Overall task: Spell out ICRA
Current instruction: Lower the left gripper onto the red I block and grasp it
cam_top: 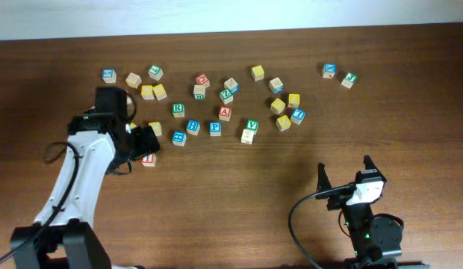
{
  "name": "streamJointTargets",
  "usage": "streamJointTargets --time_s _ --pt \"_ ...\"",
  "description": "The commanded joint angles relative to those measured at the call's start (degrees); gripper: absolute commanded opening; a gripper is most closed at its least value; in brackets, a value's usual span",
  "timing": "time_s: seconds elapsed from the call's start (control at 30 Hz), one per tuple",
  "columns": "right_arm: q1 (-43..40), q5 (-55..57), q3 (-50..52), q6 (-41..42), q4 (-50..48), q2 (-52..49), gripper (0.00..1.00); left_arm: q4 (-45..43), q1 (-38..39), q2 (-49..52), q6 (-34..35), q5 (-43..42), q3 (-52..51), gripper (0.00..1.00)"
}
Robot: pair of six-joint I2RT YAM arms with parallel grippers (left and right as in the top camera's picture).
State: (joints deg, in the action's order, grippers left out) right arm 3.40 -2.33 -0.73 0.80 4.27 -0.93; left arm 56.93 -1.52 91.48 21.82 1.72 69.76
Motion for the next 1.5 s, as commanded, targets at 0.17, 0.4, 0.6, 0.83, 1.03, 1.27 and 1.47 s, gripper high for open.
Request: streamJointTargets --time_s 0.17,0.4,0.6,0.83,1.03,1.27,1.47 --pt "-0.4 0.5 0.4 -0.4 0.2 0.5 0.98 -7.9 1.7 1.3 -3.8 -3.6 -6.2 1.00" --pt "-0.4 0.5 0.4 -0.4 0.2 0.5 0.98 -11.1 4.7 7.2 -7.8 0.9 -7.1 0.89" --pt "-0.4 0.5 0.4 -0.4 0.2 0.5 0.98 -15.0 4.7 10.9 -11.3 2.5 -7.1 0.86" --pt "-0.4 0.5 0.4 -0.4 0.2 0.5 0.98 -18.8 4.7 15.5 -16.0 2.6 -7.1 0.84" --pt "-0.4 0.5 0.4 -0.4 0.2 0.5 0.98 -18.7 4.7 15.5 -15.9 2.6 -7.1 0.56" --pt "-0.4 0.5 0.4 -0.4 0.2 0.5 0.98 -15.5 4.7 15.5 -15.9 2.6 -7.1 0.58" --pt "-0.4 0.5 0.4 -0.4 0.2 0.5 0.98 -15.3 4.7 15.5 -15.9 2.6 -7.1 0.45"
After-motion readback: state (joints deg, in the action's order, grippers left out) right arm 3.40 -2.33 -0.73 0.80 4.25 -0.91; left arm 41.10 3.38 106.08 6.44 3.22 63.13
